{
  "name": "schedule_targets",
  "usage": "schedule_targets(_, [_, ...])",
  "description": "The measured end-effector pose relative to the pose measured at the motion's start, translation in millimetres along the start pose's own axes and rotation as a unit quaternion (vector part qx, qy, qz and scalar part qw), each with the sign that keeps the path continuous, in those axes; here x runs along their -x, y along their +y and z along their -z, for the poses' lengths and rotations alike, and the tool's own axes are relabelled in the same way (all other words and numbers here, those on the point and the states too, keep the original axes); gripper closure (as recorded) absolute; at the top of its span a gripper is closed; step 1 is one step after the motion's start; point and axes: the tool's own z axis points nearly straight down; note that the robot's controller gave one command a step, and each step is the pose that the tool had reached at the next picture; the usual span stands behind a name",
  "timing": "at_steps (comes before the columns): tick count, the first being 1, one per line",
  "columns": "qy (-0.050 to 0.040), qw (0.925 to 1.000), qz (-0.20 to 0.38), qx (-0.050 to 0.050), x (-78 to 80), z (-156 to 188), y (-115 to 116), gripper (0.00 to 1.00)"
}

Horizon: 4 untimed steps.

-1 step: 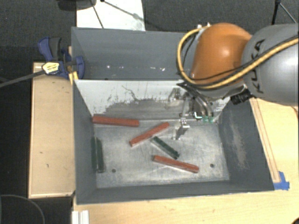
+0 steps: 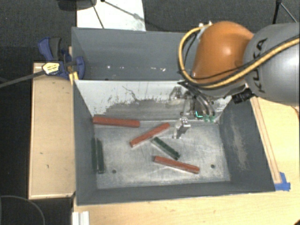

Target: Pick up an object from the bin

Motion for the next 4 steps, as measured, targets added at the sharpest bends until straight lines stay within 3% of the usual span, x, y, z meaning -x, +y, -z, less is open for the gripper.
schedule_targets(1, [-0.003,0.9999,-0.011,0.0,-0.8,-53,1,0.0])
schedule_targets(2, [-0.0023,0.9999,-0.017,0.0,-2.6,-68,2,0.0])
schedule_targets(3, [0.0031,0.9998,-0.022,0.0,-7.5,-111,12,0.0])
schedule_targets(4, [-0.0036,0.9997,0.025,0.001,10.8,-146,17,1.0])
